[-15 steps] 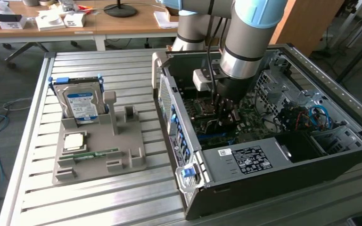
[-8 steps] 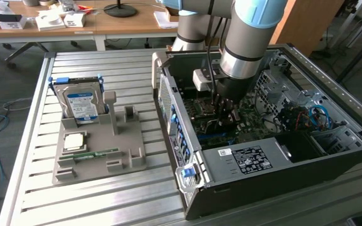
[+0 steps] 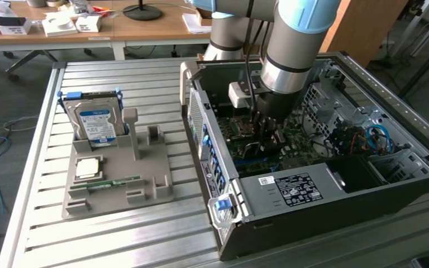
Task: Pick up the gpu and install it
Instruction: 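Insert the gpu into the slot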
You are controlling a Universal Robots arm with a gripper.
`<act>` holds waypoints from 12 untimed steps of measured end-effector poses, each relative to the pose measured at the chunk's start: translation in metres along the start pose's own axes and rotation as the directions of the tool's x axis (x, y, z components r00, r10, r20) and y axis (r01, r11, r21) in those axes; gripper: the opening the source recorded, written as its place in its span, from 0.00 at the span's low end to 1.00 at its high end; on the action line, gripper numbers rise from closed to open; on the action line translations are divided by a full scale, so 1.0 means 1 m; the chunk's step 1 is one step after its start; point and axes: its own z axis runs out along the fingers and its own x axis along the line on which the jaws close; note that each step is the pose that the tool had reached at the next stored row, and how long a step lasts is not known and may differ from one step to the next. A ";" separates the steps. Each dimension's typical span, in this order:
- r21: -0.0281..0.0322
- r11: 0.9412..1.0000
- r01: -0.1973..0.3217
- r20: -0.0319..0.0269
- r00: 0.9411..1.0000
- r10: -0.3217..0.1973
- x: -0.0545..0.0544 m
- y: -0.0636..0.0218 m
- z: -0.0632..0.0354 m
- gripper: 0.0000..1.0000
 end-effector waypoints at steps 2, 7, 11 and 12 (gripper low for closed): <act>0.000 1.000 0.000 0.000 1.000 0.000 0.000 0.0000 -0.0003 0.40; 0.000 1.000 0.000 0.000 1.000 0.000 0.000 -0.0001 -0.0093 0.40; 0.000 1.000 0.000 0.000 1.000 0.000 0.000 -0.0002 -0.0187 0.40; 0.000 1.000 0.000 0.000 1.000 0.000 0.000 -0.0002 -0.0213 0.40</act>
